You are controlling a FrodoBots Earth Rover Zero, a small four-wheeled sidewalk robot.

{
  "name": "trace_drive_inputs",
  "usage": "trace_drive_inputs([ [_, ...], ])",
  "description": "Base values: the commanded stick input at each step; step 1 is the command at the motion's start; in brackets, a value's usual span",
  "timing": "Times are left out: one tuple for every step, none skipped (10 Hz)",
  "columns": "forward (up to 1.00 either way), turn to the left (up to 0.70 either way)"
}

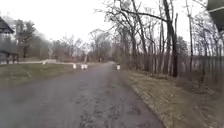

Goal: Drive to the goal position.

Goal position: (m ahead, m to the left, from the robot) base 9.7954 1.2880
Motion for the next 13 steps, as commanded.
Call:
trace_drive_inputs([
  [1.00, 0.00],
  [1.00, 0.00],
  [1.00, 0.00],
  [1.00, 0.00],
  [1.00, 0.04],
  [1.00, 0.16],
  [1.00, 0.28],
  [1.00, 0.00],
  [1.00, 0.00],
  [1.00, 0.00],
  [1.00, 0.00],
  [1.00, 0.00],
  [1.00, 0.00],
])
